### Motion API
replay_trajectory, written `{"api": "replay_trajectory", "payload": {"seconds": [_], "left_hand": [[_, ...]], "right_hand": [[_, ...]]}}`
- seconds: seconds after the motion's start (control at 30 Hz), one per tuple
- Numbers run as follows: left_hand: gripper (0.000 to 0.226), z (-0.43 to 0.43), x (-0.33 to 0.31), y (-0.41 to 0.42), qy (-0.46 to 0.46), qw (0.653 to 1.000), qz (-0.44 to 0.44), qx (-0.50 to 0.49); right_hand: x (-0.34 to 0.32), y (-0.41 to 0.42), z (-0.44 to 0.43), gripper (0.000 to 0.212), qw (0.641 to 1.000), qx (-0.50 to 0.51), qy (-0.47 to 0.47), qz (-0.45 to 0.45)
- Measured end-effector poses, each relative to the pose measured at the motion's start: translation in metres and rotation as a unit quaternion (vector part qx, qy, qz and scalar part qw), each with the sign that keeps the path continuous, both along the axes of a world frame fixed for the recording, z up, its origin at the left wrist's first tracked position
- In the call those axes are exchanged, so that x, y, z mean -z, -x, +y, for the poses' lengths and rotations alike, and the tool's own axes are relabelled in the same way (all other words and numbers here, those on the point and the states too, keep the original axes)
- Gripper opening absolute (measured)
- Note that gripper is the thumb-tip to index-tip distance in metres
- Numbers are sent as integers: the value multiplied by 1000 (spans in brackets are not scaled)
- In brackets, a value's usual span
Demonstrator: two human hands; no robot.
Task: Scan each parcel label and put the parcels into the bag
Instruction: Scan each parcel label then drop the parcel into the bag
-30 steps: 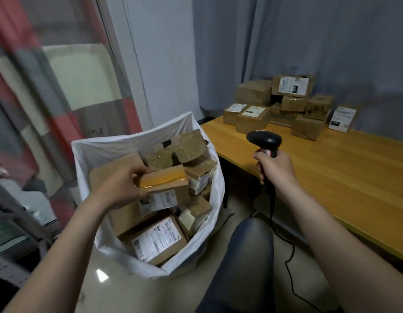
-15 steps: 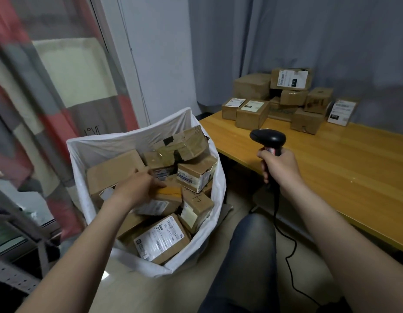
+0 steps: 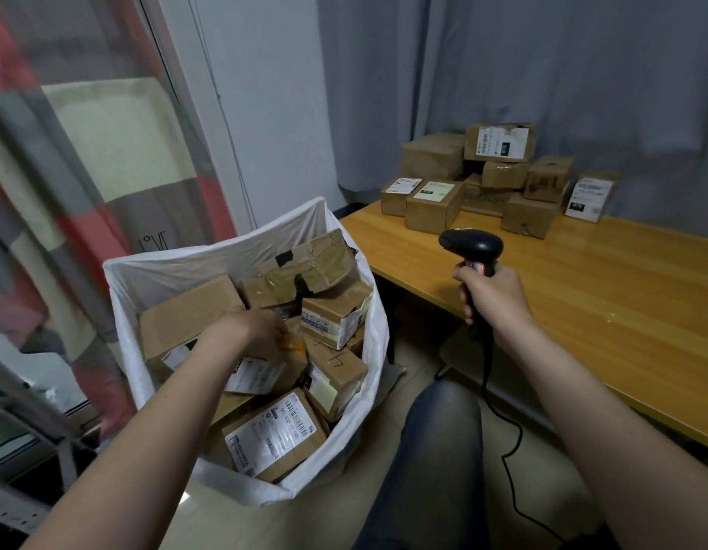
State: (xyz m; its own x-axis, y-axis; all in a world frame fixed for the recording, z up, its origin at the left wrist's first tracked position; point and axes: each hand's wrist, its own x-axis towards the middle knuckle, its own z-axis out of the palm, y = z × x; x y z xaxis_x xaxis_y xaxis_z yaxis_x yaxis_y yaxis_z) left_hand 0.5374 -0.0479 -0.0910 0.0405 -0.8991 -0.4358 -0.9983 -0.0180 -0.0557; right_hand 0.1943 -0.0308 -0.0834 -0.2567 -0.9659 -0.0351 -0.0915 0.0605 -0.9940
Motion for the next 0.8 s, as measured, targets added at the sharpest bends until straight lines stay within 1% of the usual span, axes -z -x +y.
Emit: {"api": "replay_trajectory", "payload": {"seconds": [0.1, 0.17, 0.3, 0.37, 0.47, 0.63, 0.8], "left_hand": [[74, 7, -6, 10, -53, 998, -21, 23], [76, 10, -6, 13, -68, 997, -25, 24], [69, 12, -1, 15, -53, 998, 2, 32], [69, 13, 8, 19, -75, 996, 24, 40], [66, 17, 23, 21, -100, 992, 67, 27], [63, 22, 24, 26, -76, 995, 34, 50], [74, 26, 25, 23, -46, 996, 17, 74]], "right_hand": [[-2, 7, -1, 11, 1000, 5, 7, -2], [-4, 12, 0, 11, 1000, 7, 10, -5], [-4, 17, 2, 8, 1000, 6, 9, -12], [-4, 17, 3, 7, 1000, 8, 10, -15], [-4, 16, 6, 6, 1000, 9, 12, -15], [-4, 15, 11, 5, 1000, 7, 10, -14], [-5, 13, 13, 5, 1000, 8, 10, -14]]}}
